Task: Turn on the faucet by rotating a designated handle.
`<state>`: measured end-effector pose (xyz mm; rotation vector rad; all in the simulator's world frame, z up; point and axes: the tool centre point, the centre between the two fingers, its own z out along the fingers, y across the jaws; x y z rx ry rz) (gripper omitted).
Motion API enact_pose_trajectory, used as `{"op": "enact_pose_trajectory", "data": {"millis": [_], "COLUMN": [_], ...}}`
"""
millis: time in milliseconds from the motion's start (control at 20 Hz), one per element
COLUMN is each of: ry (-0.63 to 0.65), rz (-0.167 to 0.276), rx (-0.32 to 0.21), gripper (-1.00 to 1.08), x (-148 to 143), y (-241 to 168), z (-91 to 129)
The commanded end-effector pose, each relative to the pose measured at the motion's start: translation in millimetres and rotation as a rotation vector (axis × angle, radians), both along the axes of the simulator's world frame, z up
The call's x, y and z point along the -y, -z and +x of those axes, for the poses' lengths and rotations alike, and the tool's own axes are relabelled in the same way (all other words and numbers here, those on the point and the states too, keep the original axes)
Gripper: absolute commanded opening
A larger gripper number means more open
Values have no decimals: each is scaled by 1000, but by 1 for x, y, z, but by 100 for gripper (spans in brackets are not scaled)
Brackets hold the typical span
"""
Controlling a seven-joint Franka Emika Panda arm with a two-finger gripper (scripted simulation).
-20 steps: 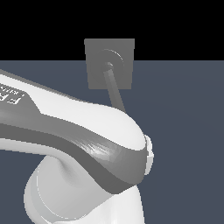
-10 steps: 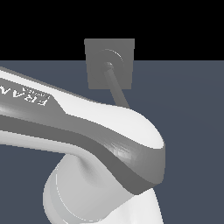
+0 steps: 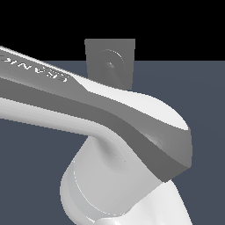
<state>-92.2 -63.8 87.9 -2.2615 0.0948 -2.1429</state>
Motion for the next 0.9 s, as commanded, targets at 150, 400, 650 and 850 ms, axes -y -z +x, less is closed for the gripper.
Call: {"op": "enact_pose_trajectory", "data": {"millis": [150, 400, 650, 850], "ry": [17, 18, 19, 20], "rz": [-10, -11, -12, -13], "rx": [36, 41, 45, 48], "gripper": [-100, -100, -100, -100], "x": [26, 41, 56, 67], "y": [-30, -44, -57, -68], "z": [3, 3, 3, 3]}}
